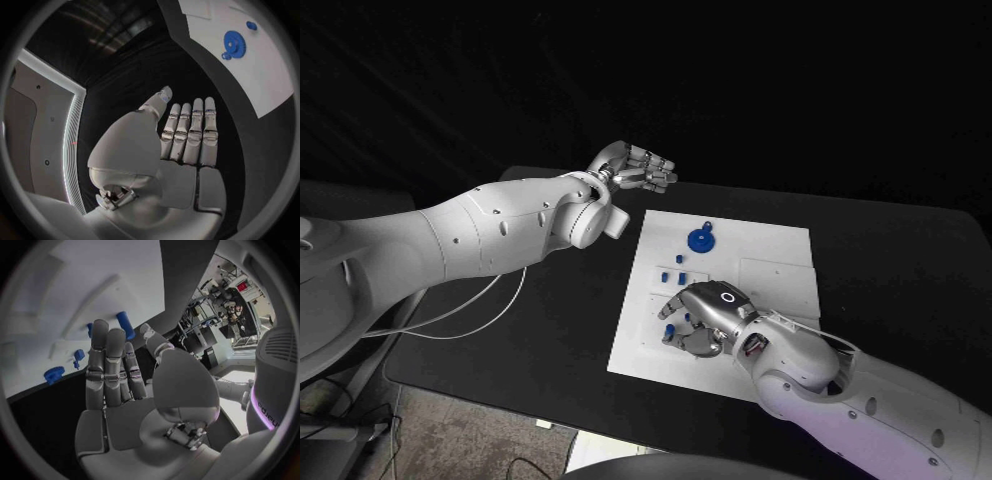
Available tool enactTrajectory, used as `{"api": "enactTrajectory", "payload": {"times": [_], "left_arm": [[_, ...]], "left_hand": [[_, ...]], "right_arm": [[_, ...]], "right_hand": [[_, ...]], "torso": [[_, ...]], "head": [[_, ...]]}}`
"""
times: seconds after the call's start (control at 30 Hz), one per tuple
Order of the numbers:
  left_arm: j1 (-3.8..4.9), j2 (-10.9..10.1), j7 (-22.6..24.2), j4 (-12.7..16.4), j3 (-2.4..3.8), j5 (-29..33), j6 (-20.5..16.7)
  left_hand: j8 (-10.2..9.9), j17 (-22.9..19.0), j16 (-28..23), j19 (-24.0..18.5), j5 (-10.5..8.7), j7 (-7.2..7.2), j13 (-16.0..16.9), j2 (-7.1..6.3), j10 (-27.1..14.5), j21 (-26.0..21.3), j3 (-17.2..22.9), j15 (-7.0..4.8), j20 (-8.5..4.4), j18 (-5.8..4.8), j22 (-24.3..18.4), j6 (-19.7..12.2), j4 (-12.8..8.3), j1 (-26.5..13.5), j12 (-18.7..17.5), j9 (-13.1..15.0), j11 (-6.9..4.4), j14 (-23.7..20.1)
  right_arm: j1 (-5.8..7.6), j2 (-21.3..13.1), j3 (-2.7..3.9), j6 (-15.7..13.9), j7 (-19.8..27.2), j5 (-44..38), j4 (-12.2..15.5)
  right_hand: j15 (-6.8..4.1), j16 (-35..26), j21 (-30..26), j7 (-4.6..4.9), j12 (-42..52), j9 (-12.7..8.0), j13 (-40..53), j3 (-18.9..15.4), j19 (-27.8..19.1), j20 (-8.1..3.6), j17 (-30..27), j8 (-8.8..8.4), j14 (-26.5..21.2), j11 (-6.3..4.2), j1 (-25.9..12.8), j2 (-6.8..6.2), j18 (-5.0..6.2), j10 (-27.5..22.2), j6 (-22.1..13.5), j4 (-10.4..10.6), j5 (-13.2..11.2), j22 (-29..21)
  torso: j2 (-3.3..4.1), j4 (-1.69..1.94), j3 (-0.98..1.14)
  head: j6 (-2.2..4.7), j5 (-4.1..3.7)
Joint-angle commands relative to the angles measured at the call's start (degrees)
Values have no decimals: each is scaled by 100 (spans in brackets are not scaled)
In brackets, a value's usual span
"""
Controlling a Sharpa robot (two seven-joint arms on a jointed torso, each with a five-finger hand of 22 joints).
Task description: Assemble the parts on the task board
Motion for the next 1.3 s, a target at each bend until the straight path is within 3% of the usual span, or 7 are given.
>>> {"api": "enactTrajectory", "payload": {"times": [0.03,0.17,0.37,0.63,0.9,1.07,1.3], "left_arm": [[6,1,22,2,5,20,62],[6,-1,21,2,5,19,61],[6,-10,17,3,5,18,64],[5,-53,31,24,4,18,71],[-2,-165,72,55,2,19,69],[-34,-238,86,100,1,28,74],[-111,-359,126,227,-1,89,174]], "left_hand": [[-10,-5,-25,46,-7,6,-2,45,-38,38,-11,0,5,92,-7,-43,19,0,35,-6,4,-38],[-10,-5,-25,46,-7,6,-2,45,-38,38,-11,0,5,92,-7,-43,19,0,35,-6,4,-38],[-8,-5,-25,44,-7,10,-2,43,-44,37,-16,2,7,93,-16,-53,18,4,35,-5,6,-42],[-3,-5,-25,46,-3,1,-2,48,-32,38,-19,-1,7,94,-23,-26,20,3,36,-3,2,-36],[-6,-3,-24,57,-7,1,-2,56,30,45,-5,-18,-7,87,-22,-38,35,-15,35,-5,-16,12],[-6,-4,-24,58,-3,0,-2,54,36,45,-3,-19,-8,83,-23,-39,39,-23,35,-5,-19,16],[-7,-3,-23,60,-10,2,-3,43,65,45,8,-25,-14,74,-25,-50,48,-47,35,-5,-27,30]], "right_arm": [[-3,-25,1,-492,314,498,32],[-3,-57,3,-631,433,743,55],[-3,-167,57,-698,560,1140,119],[46,-654,490,-593,652,2315,315],[231,-1279,764,-62,434,3295,322],[298,-1631,823,436,64,3763,273],[323,-2108,847,1196,-751,4220,329]], "right_hand": [[41,7,-56,-51,34,-1,7,-439,158,54,-11,-4,-31,29,147,-106,23,-137,-330,279,-20,-56],[87,30,-154,-126,59,-21,7,-1220,140,110,-16,-29,-130,75,627,-329,74,-298,-1064,1180,82,-167],[86,61,-182,-79,72,-23,7,-1451,157,111,-33,-33,-148,67,782,-349,73,-269,-1109,1539,117,-217],[-72,127,38,338,142,4,4,-929,215,-52,-4,-17,21,-141,410,279,-89,608,-94,621,166,-108],[-361,91,141,50,846,134,407,-786,219,-312,41,-1,65,-617,132,503,-331,1936,511,266,388,-85],[-470,257,392,-38,2583,269,2157,-1071,240,-460,290,-10,210,-765,-90,599,-443,1510,588,88,668,-6],[-477,1447,1571,-62,5204,871,5044,-817,238,-470,2230,2,66,-801,-484,767,-387,1095,419,396,887,694]], "torso": [[1,1,-3],[0,5,-3],[0,0,-1],[-18,-30,-3],[-59,-92,11],[-85,-110,26],[-130,-129,56]], "head": [[5,-13],[12,-24],[21,-48],[113,-216],[239,-496],[311,-717],[355,-953]]}}
